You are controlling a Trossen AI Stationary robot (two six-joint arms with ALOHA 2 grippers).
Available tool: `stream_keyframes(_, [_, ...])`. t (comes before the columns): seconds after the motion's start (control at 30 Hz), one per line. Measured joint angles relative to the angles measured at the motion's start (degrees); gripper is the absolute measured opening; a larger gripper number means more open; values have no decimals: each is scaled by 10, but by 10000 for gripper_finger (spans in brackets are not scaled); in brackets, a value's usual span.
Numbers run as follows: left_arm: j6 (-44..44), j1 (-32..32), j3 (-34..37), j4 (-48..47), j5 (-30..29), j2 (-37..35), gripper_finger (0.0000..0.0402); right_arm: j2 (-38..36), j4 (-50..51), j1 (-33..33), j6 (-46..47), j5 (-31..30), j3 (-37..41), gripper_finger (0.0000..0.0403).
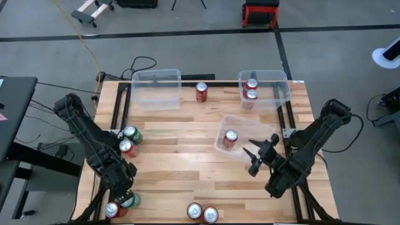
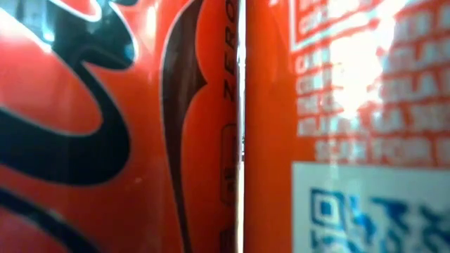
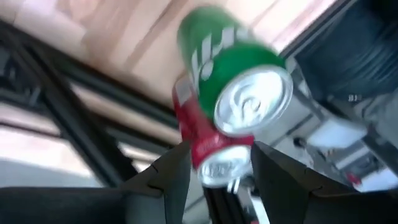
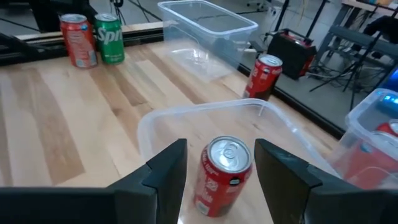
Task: Sort soda cans
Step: Move the bottom green soda can to the middle of the table
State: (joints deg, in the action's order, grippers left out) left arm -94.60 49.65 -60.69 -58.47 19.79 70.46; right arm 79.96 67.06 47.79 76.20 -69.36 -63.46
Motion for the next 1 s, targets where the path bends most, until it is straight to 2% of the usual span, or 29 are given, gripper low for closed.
stream_keyframes(0.1, [-1,7,0,11,-17,13,164,0,4,-5,-2,-1,0,208])
stream_keyframes(0.67, [95,3,-4,33,-21,100,164,0,2,2,3,2,0,208])
stream_keyframes(0.87, [111,-7,-3,27,-86,99,164,0,1,2,3,6,0,208])
stream_keyframes(1.0, [130,-25,-2,26,-158,100,164,0,0,2,3,15,0,208])
